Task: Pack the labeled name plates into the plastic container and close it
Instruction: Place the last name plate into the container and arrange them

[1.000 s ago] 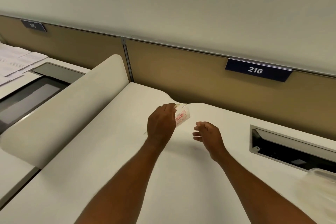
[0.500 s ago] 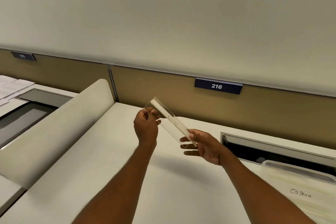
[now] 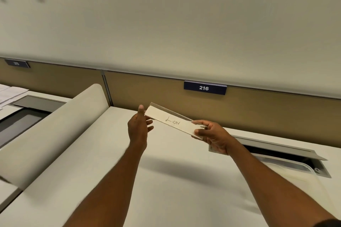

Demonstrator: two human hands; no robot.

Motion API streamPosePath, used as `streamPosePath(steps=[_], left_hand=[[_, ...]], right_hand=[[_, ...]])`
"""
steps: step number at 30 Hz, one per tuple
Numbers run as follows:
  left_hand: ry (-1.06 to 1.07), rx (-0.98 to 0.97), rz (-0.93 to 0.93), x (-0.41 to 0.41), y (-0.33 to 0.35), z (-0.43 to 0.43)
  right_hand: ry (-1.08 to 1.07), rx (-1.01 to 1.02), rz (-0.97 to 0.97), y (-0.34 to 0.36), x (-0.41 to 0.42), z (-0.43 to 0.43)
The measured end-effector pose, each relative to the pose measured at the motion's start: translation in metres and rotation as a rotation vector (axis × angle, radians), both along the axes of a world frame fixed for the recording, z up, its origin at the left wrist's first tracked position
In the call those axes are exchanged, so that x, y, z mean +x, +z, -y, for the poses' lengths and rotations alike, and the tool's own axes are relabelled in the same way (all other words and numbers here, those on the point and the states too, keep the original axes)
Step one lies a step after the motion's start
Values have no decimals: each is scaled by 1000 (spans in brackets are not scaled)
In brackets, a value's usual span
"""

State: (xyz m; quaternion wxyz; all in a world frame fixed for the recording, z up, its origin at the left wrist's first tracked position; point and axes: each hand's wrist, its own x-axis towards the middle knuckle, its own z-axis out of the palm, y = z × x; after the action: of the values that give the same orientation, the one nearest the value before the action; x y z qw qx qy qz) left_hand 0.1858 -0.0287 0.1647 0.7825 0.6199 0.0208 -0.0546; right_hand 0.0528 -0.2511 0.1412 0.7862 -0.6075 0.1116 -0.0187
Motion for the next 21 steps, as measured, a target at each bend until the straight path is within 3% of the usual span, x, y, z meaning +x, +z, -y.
streamPosePath(steps=[6, 21], left_hand=[[-177, 161, 105, -13, -4, 5], [-483, 286, 202, -71, -12, 79]], right_hand=[[-52, -232, 4, 8, -26, 30], [-120, -337, -73, 22, -121, 100]])
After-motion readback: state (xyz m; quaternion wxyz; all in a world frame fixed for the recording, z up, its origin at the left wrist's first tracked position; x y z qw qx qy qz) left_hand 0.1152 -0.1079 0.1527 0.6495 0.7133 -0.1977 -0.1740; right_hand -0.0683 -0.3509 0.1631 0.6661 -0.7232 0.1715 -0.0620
